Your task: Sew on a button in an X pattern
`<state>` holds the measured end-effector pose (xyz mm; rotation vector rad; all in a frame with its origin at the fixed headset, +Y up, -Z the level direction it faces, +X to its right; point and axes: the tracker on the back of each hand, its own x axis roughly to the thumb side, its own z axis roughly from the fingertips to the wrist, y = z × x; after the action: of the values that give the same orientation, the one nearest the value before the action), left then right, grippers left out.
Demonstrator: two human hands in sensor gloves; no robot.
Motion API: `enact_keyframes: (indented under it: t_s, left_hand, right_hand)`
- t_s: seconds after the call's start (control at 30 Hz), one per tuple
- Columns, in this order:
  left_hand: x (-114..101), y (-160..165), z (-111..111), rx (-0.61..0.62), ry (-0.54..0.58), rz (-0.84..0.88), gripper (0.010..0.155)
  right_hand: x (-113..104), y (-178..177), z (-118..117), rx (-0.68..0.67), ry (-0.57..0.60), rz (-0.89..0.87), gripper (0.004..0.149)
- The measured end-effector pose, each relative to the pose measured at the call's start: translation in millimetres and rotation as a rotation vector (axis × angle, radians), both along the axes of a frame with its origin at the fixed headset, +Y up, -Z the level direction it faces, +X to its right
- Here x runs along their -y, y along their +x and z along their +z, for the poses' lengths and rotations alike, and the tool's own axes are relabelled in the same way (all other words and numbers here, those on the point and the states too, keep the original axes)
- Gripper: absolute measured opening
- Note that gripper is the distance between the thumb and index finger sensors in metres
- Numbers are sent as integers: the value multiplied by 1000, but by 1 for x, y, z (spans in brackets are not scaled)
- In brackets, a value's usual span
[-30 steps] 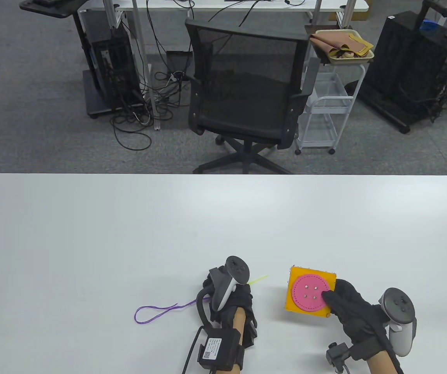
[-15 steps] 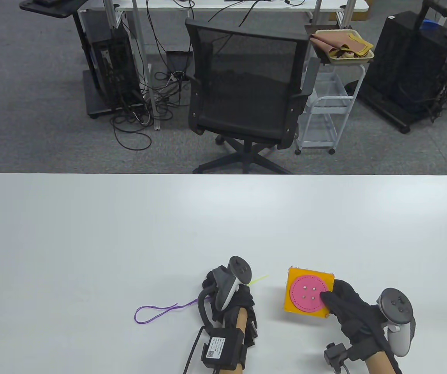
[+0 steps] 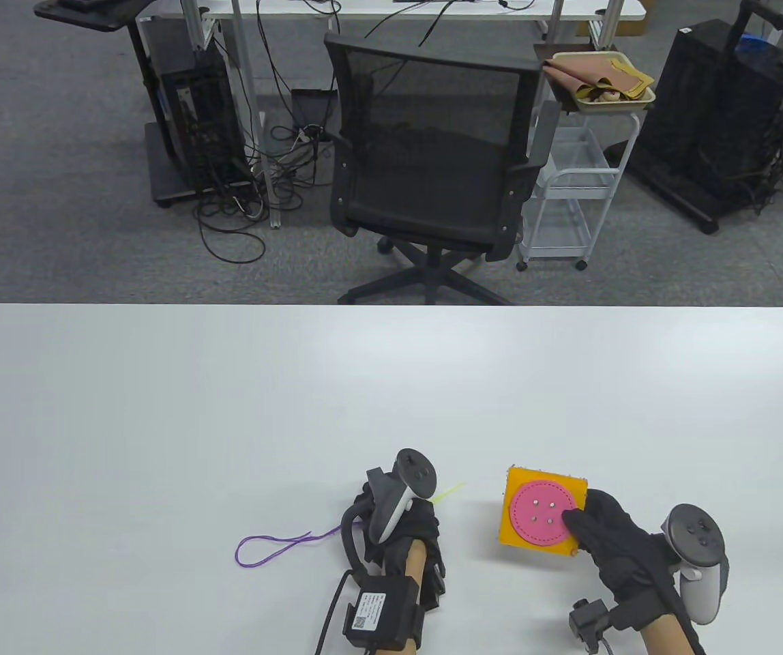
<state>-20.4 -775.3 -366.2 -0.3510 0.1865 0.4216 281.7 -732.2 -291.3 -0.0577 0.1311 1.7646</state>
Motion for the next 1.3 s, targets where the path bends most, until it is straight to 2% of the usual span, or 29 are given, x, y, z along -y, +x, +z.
enact_keyframes:
  t_s: [0.3, 0.43, 0.7, 1.03, 1.13, 1.3]
  left_hand:
    - [-23, -14, 6, -17, 97, 164, 34]
    - [-26, -25, 7, -15, 77, 253, 36]
    - [-36, -39, 19, -8, 226, 370, 38]
    - [-47, -50, 45, 15, 436, 564, 38]
    - [-50, -51, 52, 30, 433, 575, 40]
    - [-57, -50, 64, 12, 498, 602, 36]
  right_hand:
    - [0, 1, 0, 5, -9, -7, 42]
    - [0, 1, 0, 7, -11, -7, 42]
    - [0, 1, 0, 10, -17, -9, 42]
    - [-1, 1, 0, 7, -24, -21, 41]
    - [-1, 1, 0, 7, -26, -22, 41]
    - [-1, 1, 0, -5, -20, -32, 41]
